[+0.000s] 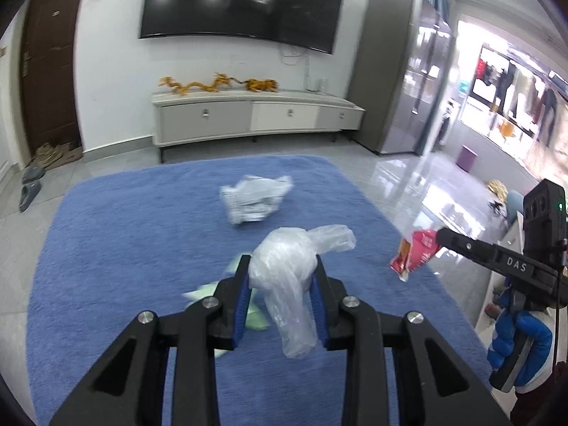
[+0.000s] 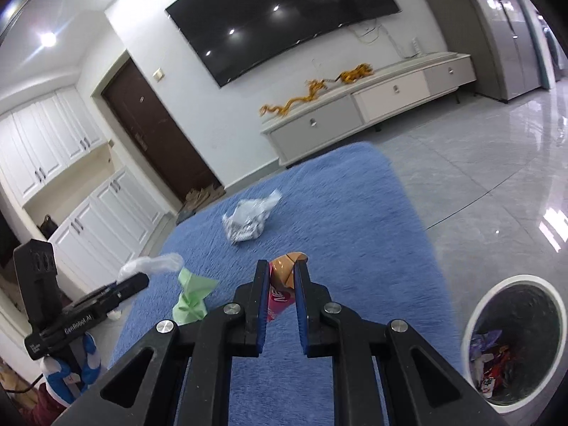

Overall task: Collect trash
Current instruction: 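Carry both items over the bin and open both tools to drop them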

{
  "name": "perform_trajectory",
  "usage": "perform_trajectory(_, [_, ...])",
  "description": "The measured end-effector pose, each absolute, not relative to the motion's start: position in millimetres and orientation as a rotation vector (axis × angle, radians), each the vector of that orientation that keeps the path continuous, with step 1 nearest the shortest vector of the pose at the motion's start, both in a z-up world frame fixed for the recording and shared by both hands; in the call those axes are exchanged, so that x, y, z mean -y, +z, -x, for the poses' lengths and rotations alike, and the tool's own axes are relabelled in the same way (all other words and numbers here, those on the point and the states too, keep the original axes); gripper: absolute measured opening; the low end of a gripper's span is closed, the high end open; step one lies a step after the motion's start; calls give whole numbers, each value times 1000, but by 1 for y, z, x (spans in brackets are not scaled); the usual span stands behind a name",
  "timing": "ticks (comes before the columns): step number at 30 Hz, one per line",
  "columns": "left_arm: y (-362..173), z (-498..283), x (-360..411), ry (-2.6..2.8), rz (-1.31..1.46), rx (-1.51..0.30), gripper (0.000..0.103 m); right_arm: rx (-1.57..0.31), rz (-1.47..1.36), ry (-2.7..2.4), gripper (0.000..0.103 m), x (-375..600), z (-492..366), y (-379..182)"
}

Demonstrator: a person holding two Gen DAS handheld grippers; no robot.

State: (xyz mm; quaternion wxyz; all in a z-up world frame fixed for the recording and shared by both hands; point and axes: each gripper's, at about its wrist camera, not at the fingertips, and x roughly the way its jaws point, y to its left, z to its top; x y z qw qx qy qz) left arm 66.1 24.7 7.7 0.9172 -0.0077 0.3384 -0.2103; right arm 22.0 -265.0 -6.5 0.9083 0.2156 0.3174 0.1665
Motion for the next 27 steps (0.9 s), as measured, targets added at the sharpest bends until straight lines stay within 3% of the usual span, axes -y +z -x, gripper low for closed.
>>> perform_trajectory(9, [5,-70,112,-634,-103,-739,29,-591,-454,108,13,367,14,-9])
perform_trajectory(22, [-49,-81,302,-823,-237,-881,30,-723,-571,-203,15,493,29,-95])
perform_trajectory(24, [-57,-85,322,-850,-235,-910,38,-746,-588,-217,15,504,27,-107])
perform_trajectory(26, [-65,-86,336,-864,-224,-937,57,-763,-595,-237,30,510,25,-114])
perform_trajectory(27, [-67,-86,340,-869,-216,-941,60,-769,-599,-246,46,513,25,-117])
